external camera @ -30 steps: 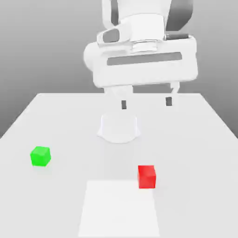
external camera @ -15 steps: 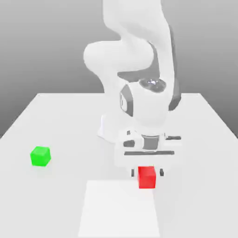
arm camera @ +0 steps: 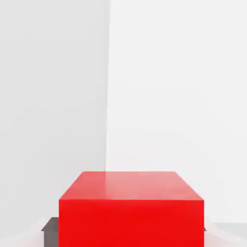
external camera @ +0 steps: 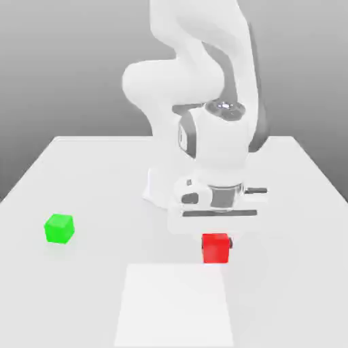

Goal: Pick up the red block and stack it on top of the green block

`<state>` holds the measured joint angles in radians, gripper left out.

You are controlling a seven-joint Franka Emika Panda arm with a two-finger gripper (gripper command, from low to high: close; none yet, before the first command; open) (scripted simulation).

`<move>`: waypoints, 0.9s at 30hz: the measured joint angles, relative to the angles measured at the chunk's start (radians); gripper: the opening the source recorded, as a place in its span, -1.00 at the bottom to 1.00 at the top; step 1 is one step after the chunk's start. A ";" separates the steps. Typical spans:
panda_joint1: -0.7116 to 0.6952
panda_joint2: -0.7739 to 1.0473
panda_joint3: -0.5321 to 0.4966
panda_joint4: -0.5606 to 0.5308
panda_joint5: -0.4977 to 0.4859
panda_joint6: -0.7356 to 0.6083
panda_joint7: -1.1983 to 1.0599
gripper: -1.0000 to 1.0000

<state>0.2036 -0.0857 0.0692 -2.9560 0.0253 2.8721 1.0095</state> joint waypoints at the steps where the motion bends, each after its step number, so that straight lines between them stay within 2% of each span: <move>1: -0.001 -0.027 -0.003 -0.005 0.001 -0.023 -0.001 -1.00; 6: -0.147 -0.086 -0.114 0.001 -0.052 -0.082 -0.019 -1.00; 22: -0.739 -0.184 -0.509 0.035 -0.275 -0.206 -0.077 -1.00; 27: -0.746 -0.141 -0.558 0.045 -0.234 -0.173 -0.120 -1.00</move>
<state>-0.5422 -0.2263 -0.4887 -2.9108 -0.2089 2.6990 0.8890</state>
